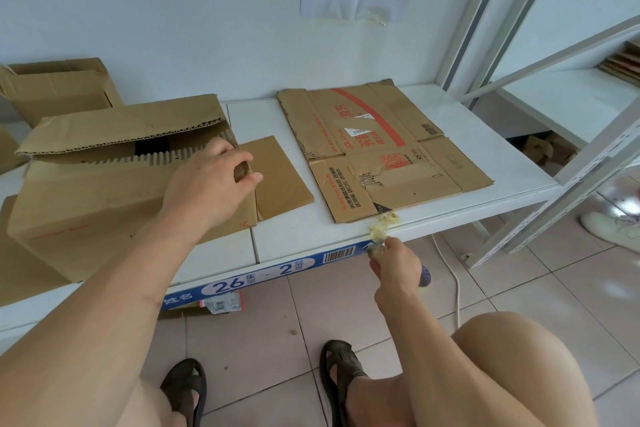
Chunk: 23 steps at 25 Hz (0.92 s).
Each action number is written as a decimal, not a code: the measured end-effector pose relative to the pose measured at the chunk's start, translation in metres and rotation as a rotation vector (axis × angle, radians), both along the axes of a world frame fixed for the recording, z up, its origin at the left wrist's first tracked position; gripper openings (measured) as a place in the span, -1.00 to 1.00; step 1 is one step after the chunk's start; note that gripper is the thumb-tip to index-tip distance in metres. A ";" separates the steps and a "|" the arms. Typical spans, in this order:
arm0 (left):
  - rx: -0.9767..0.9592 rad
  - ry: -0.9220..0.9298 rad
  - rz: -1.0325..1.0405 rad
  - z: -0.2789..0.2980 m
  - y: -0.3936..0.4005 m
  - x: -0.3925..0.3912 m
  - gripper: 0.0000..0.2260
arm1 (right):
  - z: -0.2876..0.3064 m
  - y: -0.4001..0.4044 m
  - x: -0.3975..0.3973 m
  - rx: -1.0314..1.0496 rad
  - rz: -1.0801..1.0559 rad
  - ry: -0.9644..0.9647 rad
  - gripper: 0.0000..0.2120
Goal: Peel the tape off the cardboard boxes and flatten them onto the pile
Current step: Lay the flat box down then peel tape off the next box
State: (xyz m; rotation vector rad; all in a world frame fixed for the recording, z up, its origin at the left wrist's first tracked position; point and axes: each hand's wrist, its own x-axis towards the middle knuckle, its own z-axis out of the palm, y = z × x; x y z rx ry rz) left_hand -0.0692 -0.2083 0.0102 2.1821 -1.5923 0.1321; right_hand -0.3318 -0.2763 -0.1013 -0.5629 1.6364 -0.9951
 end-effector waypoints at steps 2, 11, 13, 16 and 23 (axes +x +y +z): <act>0.012 0.002 0.004 0.002 0.000 0.000 -0.64 | 0.007 0.006 -0.004 -0.049 0.067 -0.099 -0.81; 0.000 0.009 0.000 0.000 0.001 0.001 -0.64 | -0.008 0.002 -0.004 -0.065 0.120 0.054 -0.72; 0.000 0.009 0.006 0.000 0.001 0.001 -0.64 | -0.012 -0.001 -0.004 -0.028 0.106 0.037 -0.73; 0.007 0.006 0.017 0.001 0.001 0.000 -0.65 | -0.017 -0.002 -0.006 0.032 0.099 -0.030 -0.74; 0.011 0.007 0.035 0.002 0.001 -0.002 -0.64 | -0.007 0.004 -0.008 0.021 0.139 0.130 -0.70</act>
